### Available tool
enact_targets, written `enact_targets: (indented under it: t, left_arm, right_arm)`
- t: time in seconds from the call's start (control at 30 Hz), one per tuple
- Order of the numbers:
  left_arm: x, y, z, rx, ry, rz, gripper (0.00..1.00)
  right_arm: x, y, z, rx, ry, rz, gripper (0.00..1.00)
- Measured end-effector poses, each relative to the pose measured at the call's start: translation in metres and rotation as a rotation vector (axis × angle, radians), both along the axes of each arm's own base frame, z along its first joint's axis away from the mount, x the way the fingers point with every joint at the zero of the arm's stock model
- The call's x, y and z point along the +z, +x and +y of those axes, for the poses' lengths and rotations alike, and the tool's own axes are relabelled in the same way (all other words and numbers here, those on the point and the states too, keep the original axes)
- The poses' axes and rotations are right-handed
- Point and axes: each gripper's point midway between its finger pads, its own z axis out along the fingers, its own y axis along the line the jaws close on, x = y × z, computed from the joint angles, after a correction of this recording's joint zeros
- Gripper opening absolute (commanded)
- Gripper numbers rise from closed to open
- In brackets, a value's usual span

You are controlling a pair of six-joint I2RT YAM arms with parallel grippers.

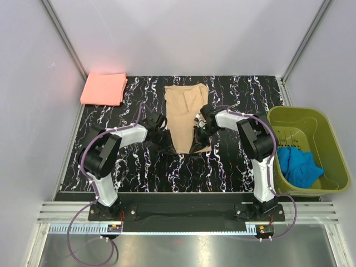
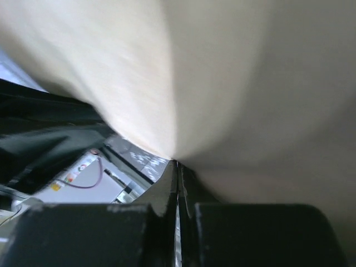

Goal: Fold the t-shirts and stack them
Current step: Fold the tshirt

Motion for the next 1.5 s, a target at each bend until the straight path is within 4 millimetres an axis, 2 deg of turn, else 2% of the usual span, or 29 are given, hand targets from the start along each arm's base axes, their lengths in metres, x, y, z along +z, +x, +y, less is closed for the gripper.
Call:
enact_targets:
  t: [0.17, 0.4, 0.53, 0.6, 0.7, 0.77, 0.83, 0.93, 0.97, 1.0, 1.03, 1.1, 1.13, 1.2, 1.27, 1.3, 1.5]
  left_arm:
    - [0.0, 0.0, 0.0, 0.003, -0.001, 0.0, 0.27]
    - [-0.001, -0.002, 0.0, 0.007, -0.021, -0.007, 0.26]
    - [-0.001, -0.004, 0.001, 0.008, -0.034, -0.019, 0.26]
    - [0.001, -0.01, 0.002, 0.005, -0.03, -0.013, 0.29]
    - [0.006, -0.026, 0.003, -0.017, -0.007, 0.013, 0.43]
    - [0.017, -0.036, 0.001, -0.035, -0.006, 0.016, 0.46]
    - [0.033, -0.037, -0.005, -0.048, -0.02, 0.0, 0.48]
    - [0.064, -0.009, -0.014, -0.035, -0.066, -0.068, 0.48]
    - [0.073, 0.006, -0.015, -0.02, -0.084, -0.093, 0.48]
    - [0.085, 0.029, -0.018, -0.004, -0.115, -0.128, 0.45]
    - [0.087, 0.04, -0.013, 0.018, -0.12, -0.143, 0.44]
    - [0.093, 0.08, -0.006, 0.067, -0.167, -0.186, 0.4]
    - [0.092, 0.098, -0.001, 0.091, -0.188, -0.203, 0.36]
    - [0.087, 0.13, 0.007, 0.13, -0.233, -0.225, 0.32]
    - [0.076, 0.156, 0.014, 0.158, -0.27, -0.234, 0.29]
    - [0.07, 0.166, 0.014, 0.166, -0.285, -0.237, 0.29]
    - [0.049, 0.186, -0.004, 0.158, -0.376, -0.232, 0.29]
  right_arm:
    - [-0.003, -0.007, -0.032, -0.049, -0.052, 0.007, 0.0]
    - [-0.002, 0.001, -0.083, -0.183, -0.098, 0.01, 0.0]
    - [-0.001, -0.002, -0.105, -0.235, -0.133, 0.01, 0.0]
    - [0.001, -0.008, -0.113, -0.248, -0.16, 0.011, 0.0]
    - [0.016, -0.011, -0.115, -0.256, -0.163, -0.012, 0.02]
    - [0.029, -0.007, -0.114, -0.262, -0.146, -0.052, 0.03]
    - [0.042, 0.005, -0.111, -0.271, -0.128, -0.094, 0.06]
    - [0.059, 0.04, -0.101, -0.286, -0.092, -0.154, 0.15]
    - [0.062, 0.053, -0.097, -0.289, -0.078, -0.176, 0.17]
    - [0.066, 0.069, -0.093, -0.292, -0.066, -0.189, 0.19]
    - [0.068, 0.086, -0.087, -0.294, -0.047, -0.215, 0.2]
    - [0.074, 0.118, -0.077, -0.297, -0.008, -0.243, 0.2]
    - [0.075, 0.136, -0.071, -0.298, 0.017, -0.263, 0.2]
    - [0.078, 0.163, -0.059, -0.299, 0.073, -0.289, 0.11]
    - [0.077, 0.181, -0.05, -0.302, 0.118, -0.293, 0.0]
    - [0.075, 0.188, -0.047, -0.304, 0.137, -0.293, 0.0]
    - [0.05, 0.197, -0.037, -0.353, 0.21, -0.212, 0.0]
